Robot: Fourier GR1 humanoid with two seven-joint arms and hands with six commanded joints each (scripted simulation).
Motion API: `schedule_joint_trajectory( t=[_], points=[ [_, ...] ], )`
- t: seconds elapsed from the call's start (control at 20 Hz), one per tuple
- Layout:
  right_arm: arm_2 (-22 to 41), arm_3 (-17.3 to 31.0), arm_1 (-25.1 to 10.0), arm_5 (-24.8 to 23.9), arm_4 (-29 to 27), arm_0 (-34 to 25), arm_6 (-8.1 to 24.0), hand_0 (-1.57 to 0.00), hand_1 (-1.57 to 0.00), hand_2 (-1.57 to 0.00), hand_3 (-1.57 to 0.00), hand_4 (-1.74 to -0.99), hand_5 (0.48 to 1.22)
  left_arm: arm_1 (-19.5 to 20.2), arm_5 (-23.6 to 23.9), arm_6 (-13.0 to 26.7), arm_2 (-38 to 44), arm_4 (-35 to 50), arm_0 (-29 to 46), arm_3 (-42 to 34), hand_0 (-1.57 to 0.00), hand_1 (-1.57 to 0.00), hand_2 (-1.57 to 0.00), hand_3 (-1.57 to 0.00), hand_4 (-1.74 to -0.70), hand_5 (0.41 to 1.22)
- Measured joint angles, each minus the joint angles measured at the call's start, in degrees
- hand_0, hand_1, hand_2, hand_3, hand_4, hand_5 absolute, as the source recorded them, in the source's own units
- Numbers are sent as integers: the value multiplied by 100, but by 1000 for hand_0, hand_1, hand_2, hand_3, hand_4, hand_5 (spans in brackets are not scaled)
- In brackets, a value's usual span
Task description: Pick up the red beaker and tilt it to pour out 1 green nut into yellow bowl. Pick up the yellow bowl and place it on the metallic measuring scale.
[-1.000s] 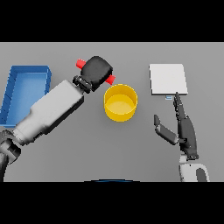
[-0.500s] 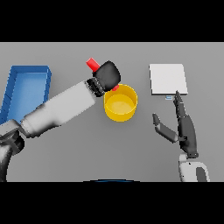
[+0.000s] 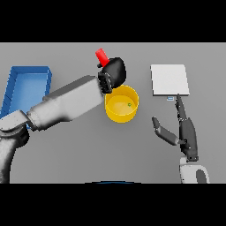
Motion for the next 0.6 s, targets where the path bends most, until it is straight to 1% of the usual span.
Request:
schedule_joint_trajectory(
  t=[0.05, 0.15, 0.2, 0.25, 0.3, 0.35, 0.45, 0.5, 0.55, 0.6],
  points=[
    [-20, 51, 4, -18, -4, -83, 39, 1, 1, 1, 1, -1204, 591, 2, -6, 8, -104, -44, -10, -8, -1571, -1571, -1571, -1569, -1734, 1221],
    [-16, 42, 2, -31, 8, -43, -114, 1, 1, 1, 1, -1210, 592, -50, 118, -119, -319, -154, -137, 166, -1571, -1571, -1571, -1570, -1735, 1221],
    [5, 36, 17, -47, 37, -72, -116, 1, 1, 1, 1, -1209, 593, -91, 183, -180, -427, -210, -206, 187, -1571, -1571, -1571, -1570, -1734, 1221],
    [23, 100, 67, -77, 64, -144, -21, 1, 1, 1, 1, -1210, 594, -52, 222, -212, -504, -242, -253, 213, -1571, -1571, -1571, -1570, -1734, 1221],
    [39, 74, 49, -112, 138, -142, -19, 1, 1, 1, 1, -1207, 594, -43, 306, -259, -555, -262, -329, 248, -1571, -1571, -1571, -1570, -1733, 1221],
    [40, 103, 42, -105, 138, -88, -98, 1, 1, 1, 1, -1206, 592, -71, 268, -335, -556, -217, -430, 311, -1571, -1571, -1571, -1571, -1731, 1221],
    [15, 69, 3, -86, 115, -95, -45, 1, 1, 1, 1, -1209, 592, 71, 205, -485, -469, -77, -673, 320, -1571, -1571, -1571, -1571, -1729, 1221],
    [-35, 88, -39, -86, 86, -151, -23, 1, 1, 1, 1, -1203, 592, 152, 332, -480, -386, -39, -859, 398, -1571, -1571, -1571, -1494, -1727, 1221],
    [6, 83, -14, -103, 140, -136, -18, 1, 1, 1, 1, -1201, 592, 207, 428, -526, -285, 37, -1047, 460, -1571, -1571, -1399, -1509, -1676, 1221],
    [37, 103, 35, -160, 195, -146, -63, 1, 1, 1, 1, -1190, 594, 301, 500, -502, -184, 93, -1231, 630, -1571, -1571, -1434, -1266, -1689, 1221]
  ],
)
